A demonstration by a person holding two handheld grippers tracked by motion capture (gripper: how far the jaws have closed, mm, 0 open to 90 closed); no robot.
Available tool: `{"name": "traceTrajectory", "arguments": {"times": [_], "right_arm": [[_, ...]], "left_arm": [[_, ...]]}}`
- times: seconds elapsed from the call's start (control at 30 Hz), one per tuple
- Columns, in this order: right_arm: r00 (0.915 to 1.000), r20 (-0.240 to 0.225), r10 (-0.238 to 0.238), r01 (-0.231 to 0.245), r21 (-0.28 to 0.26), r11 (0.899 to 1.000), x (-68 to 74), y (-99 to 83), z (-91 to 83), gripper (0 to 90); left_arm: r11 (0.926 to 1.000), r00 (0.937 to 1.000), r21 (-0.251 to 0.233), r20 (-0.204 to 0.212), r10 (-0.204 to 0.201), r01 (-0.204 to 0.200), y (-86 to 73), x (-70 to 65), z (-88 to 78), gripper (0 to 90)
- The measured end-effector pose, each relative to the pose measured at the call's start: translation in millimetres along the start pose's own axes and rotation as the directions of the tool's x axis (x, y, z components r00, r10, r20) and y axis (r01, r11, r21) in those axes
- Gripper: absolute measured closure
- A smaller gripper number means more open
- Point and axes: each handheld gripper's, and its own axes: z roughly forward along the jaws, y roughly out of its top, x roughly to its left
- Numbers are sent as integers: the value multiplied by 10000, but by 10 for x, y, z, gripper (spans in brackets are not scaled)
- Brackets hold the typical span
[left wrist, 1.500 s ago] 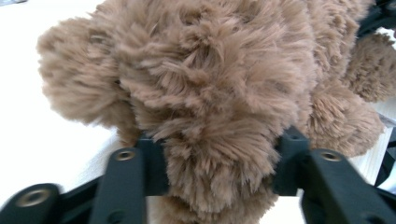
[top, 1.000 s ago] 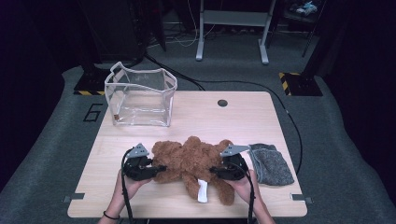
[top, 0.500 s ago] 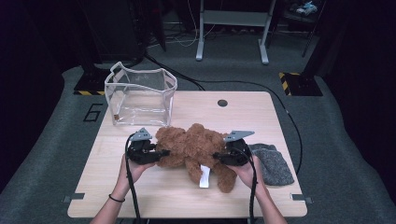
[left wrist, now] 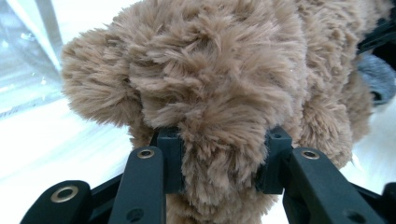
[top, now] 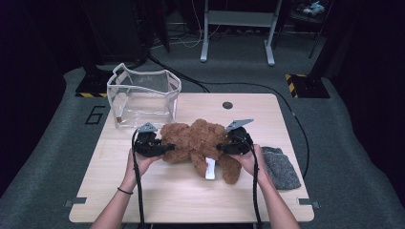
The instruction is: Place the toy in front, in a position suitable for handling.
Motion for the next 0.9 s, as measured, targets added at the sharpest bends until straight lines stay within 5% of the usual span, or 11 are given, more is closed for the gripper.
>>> {"name": "traceTrajectory", "arguments": {"times": [0.23, 0.37, 0.53, 0.6, 0.77, 0.9], "right_arm": [[9994, 132, 313, -319, 459, 9984, -107, -49, 281, 587], [9982, -1, 602, -601, 449, 9972, -145, -80, 297, 475], [9983, 60, 574, -576, 370, 9977, -143, -120, 211, 223], [9980, 165, 609, -613, 246, 9978, -122, -153, 156, 162], [9960, 383, 802, -798, -137, 9967, -96, -265, -42, 98], [9928, 774, 919, -900, -278, 9956, -113, -378, -221, 81]], "left_arm": [[9991, 9988, 201, -322, -378, 384, -66, 100, 167, 590], [9996, 9984, 217, -547, -172, 184, -60, 83, 143, 492], [9993, 9970, 54, -679, -376, 381, -118, 71, 58, 304], [9999, 9960, -107, -883, -135, 126, -161, 38, 16, 264], [9995, 9908, -301, -1355, 43, -85, -293, -26, -89, 152], [9981, 9874, -600, -1579, 40, -137, -414, -44, -172, 149]]}}
